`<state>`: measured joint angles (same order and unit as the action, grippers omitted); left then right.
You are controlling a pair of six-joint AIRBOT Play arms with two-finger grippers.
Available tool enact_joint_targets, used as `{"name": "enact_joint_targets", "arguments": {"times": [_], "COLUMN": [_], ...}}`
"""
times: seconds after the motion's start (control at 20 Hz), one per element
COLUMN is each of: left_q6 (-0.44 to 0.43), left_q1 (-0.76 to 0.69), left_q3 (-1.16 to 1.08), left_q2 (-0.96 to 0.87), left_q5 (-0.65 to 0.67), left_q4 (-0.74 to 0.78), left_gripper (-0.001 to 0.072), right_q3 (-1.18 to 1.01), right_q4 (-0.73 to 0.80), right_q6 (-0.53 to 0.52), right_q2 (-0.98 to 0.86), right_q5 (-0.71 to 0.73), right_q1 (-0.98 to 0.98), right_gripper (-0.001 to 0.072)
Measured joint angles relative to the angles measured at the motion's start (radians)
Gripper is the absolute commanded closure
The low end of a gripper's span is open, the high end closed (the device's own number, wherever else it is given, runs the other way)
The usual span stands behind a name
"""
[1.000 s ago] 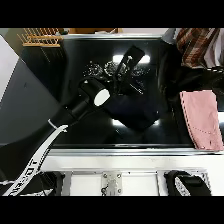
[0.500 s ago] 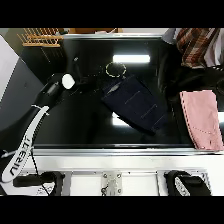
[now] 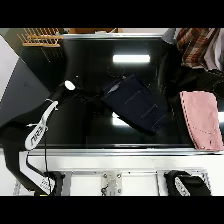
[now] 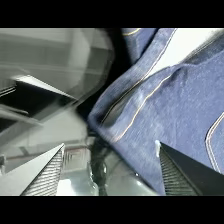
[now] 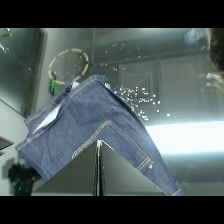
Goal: Fold the clothes and pants, and hang the long-sleeved shirts on hangers.
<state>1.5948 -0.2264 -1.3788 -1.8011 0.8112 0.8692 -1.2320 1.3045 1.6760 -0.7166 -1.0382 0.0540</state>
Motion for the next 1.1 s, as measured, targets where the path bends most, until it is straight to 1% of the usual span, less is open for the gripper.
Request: {"name": "enact_joint_targets", "arguments": {"times": [0.2, 0.25, 0.3, 0.35, 0.4, 0.55, 0.65, 0.7, 0.75, 0.8, 0.85, 1.0, 1.1], "left_q6": [-0.014, -0.015, -0.015, -0.015, -0.015, -0.019, -0.046, -0.064, -0.084, -0.1, -0.121, -0.164, -0.179], "left_q1": [-0.029, -0.035, -0.039, -0.042, -0.044, -0.038, -0.021, -0.012, -0.002, 0.007, 0.015, 0.023, 0.019], "left_q3": [-0.105, -0.124, -0.138, -0.148, -0.155, -0.165, -0.148, -0.122, -0.08, -0.032, 0.026, 0.197, 0.298], "left_q2": [-0.093, -0.107, -0.117, -0.123, -0.127, -0.122, -0.075, -0.037, 0.012, 0.062, 0.119, 0.27, 0.356], "left_q5": [0.045, 0.054, 0.06, 0.064, 0.065, 0.085, 0.108, 0.116, 0.121, 0.122, 0.125, 0.135, 0.14], "left_q4": [-0.021, -0.022, -0.024, -0.025, -0.025, -0.025, -0.025, -0.025, -0.024, -0.024, -0.023, -0.022, -0.022], "left_gripper": [0.0088, 0.017, 0.0394, 0.0537, 0.0696, 0.0701, 0.0701, 0.0701, 0.0701, 0.0701, 0.07, 0.0701, 0.0701], "right_q3": [0.0, 0.0, 0.0, 0.0, 0.0, 0.0, 0.007, 0.019, 0.043, 0.08, 0.126, 0.325, 0.474], "right_q4": [-0.005, -0.007, -0.007, -0.007, -0.007, -0.002, 0.036, 0.056, 0.073, 0.09, 0.101, 0.11, 0.064], "right_q6": [0.0, 0.0, 0.0, 0.0, 0.0, 0.0, 0.0, 0.005, 0.021, 0.036, 0.057, 0.137, 0.179], "right_q2": [0.0, 0.0, 0.0, 0.0, 0.0, 0.0, 0.0, 0.0, 0.0, 0.0, 0.0, -0.013, -0.032], "right_q5": [-0.013, -0.014, -0.014, -0.015, -0.015, -0.021, -0.048, -0.072, -0.101, -0.13, -0.15, -0.175, -0.143], "right_q1": [0.0, 0.0, 0.0, 0.0, 0.0, 0.0, 0.004, 0.011, 0.024, 0.04, 0.057, 0.097, 0.109], "right_gripper": [0.0677, 0.0677, 0.0676, 0.0676, 0.0677, 0.0676, 0.0673, 0.0659, 0.0479, 0.0217, 0.0057, 0.0064, 0.0065]}}
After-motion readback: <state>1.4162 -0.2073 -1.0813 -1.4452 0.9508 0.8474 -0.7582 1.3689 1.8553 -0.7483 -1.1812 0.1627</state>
